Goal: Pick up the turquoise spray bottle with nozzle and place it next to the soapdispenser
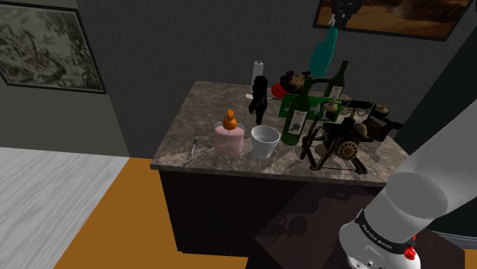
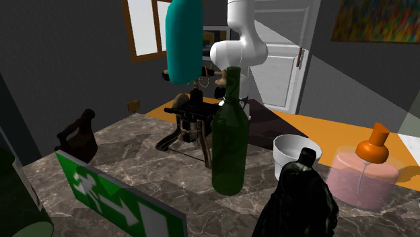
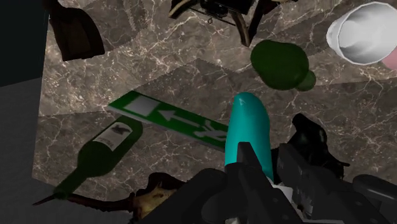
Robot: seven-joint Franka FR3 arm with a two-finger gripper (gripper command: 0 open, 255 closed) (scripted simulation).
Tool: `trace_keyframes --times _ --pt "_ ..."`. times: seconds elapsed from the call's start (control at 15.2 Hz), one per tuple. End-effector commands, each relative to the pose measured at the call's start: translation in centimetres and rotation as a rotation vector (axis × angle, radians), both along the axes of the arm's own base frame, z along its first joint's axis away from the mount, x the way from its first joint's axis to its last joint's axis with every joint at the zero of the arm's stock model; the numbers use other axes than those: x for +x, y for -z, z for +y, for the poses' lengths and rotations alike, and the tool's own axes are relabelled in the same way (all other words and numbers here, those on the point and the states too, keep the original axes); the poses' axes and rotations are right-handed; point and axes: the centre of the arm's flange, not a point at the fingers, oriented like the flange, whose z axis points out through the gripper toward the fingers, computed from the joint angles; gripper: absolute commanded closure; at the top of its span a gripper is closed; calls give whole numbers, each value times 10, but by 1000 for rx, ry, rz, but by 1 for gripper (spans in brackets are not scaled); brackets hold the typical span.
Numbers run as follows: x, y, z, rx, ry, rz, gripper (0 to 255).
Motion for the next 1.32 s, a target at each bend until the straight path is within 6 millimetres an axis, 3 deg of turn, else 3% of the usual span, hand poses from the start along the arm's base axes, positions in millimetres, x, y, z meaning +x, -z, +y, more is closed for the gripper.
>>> trace_keyframes --times 0.0,1.25 --pt "7 3 28 -1 2 0 255" --pt "81 20 267 -1 2 0 255"
